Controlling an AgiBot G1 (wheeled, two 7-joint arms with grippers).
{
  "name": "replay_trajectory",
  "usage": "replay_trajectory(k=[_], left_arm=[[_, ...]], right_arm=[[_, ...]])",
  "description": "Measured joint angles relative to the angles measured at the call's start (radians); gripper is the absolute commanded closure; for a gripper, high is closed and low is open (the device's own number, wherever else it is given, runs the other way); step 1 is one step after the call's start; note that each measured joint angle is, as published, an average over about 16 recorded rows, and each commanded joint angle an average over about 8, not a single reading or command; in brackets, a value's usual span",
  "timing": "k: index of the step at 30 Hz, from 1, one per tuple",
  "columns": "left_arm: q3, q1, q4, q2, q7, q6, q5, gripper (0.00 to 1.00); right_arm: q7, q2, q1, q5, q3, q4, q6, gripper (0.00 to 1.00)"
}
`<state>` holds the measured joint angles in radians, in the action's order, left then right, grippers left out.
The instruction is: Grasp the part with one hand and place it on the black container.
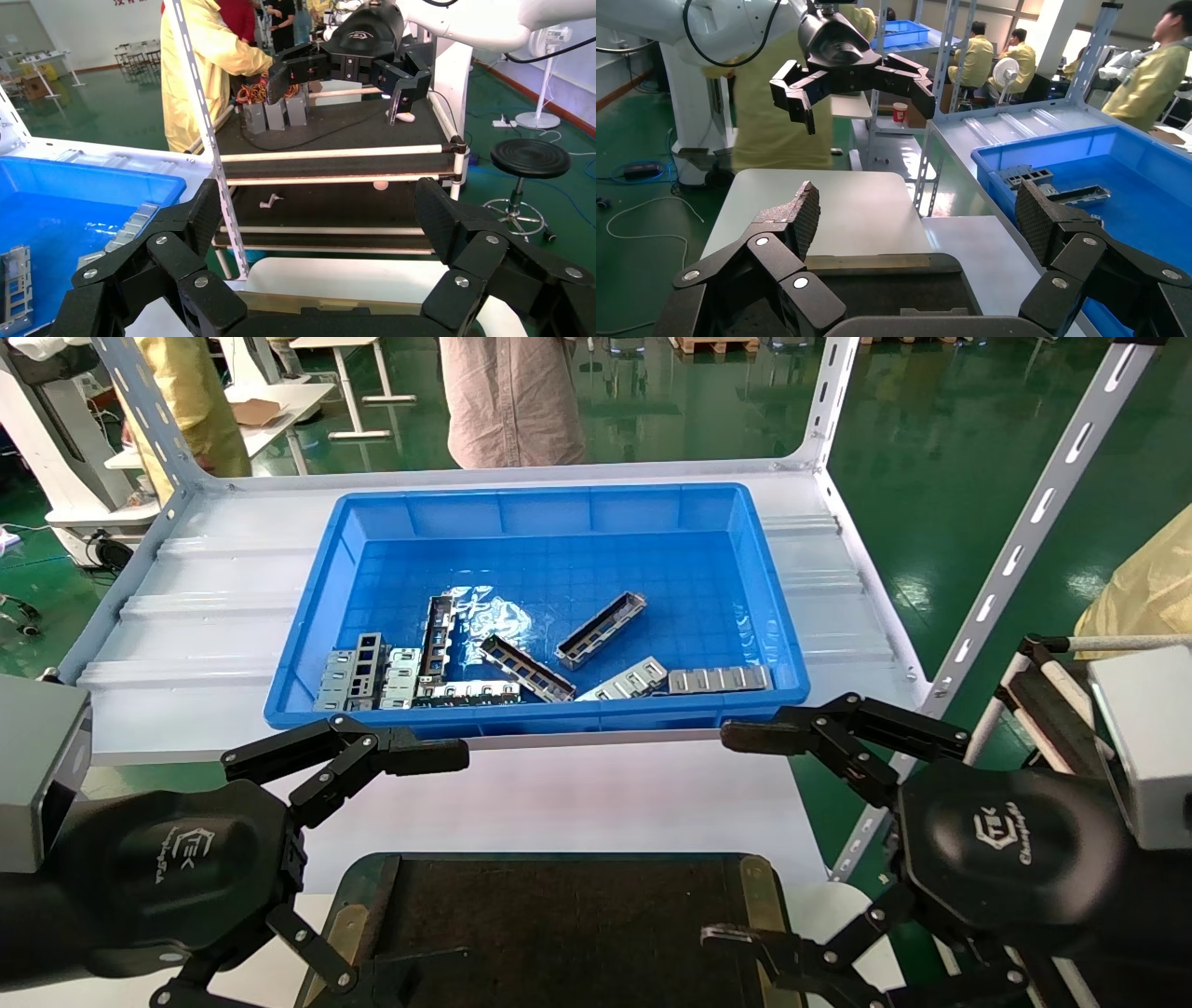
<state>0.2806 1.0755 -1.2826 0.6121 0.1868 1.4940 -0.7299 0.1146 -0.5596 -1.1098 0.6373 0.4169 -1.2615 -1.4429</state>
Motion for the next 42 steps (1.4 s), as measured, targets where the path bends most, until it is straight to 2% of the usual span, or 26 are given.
replay_trajectory(k=[30,42], left_arm=[[0.0,0.001,0.0,0.002,0.0,-0.005,-0.001,0.0],[0.01,0.009,-0.018,0.038,0.007,-0.088,-0.043,0.0]], right_arm=[[0.0,0.0,0.0,0.0,0.0,0.0,0.0,0.0],[0.0,0.0,0.0,0.0,0.0,0.0,0.0,0.0]])
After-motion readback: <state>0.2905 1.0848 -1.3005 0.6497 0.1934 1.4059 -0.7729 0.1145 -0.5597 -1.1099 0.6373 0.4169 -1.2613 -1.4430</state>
